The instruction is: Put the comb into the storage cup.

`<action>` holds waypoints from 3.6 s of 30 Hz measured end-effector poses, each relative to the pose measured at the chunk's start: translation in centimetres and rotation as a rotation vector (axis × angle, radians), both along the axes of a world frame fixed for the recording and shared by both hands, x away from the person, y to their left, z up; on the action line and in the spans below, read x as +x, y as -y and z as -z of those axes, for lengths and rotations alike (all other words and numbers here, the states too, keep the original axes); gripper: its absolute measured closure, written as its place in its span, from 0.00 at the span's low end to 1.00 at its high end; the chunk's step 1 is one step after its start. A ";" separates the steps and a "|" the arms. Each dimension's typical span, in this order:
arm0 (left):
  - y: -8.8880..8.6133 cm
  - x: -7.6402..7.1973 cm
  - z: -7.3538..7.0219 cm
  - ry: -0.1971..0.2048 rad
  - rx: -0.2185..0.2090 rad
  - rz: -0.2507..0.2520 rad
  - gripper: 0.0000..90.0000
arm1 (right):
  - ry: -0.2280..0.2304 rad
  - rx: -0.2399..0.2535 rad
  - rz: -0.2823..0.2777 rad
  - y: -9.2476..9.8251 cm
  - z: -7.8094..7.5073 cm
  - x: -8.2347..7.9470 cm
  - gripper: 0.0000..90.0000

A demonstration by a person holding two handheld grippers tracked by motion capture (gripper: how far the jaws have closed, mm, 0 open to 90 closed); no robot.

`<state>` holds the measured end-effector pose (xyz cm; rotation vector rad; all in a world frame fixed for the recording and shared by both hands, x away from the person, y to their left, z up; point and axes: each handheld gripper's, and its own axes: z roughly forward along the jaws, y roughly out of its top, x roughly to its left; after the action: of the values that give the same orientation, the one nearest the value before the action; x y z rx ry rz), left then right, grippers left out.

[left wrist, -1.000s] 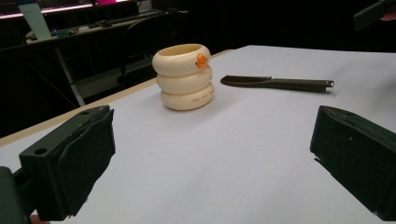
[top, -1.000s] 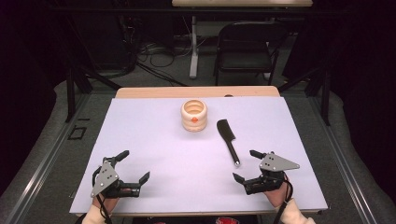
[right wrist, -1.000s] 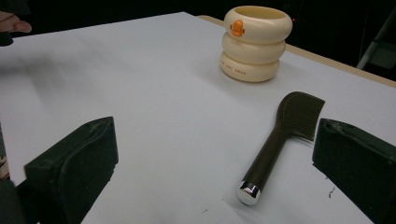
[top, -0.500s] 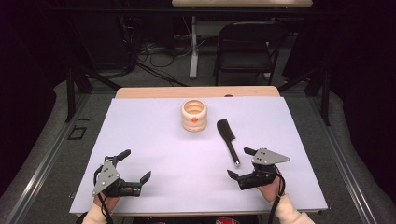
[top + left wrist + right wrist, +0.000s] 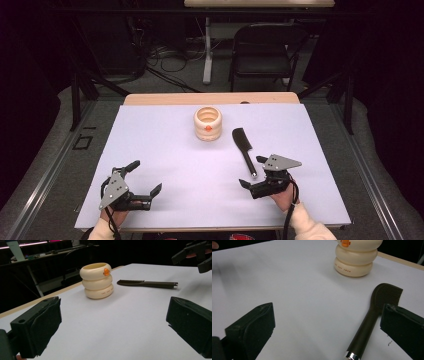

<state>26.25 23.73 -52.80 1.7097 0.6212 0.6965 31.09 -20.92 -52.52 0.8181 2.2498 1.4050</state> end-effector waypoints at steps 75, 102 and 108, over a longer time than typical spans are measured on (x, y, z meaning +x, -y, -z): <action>0.0 -0.1 -0.1 0.007 -0.003 0.002 0.00 | -0.180 -0.268 0.140 0.4 2.4 3.2 1.00; 0.0 0.0 -0.1 0.006 0.000 0.002 0.00 | -0.195 -0.247 0.218 2.4 2.4 4.2 1.00; 0.0 0.0 -0.1 0.009 -0.003 0.004 0.00 | -0.199 -0.247 0.226 2.6 2.3 4.3 1.00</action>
<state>26.22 23.70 -52.68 1.7043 0.6123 0.6999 35.40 -23.54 -54.83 1.1248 2.3271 0.9594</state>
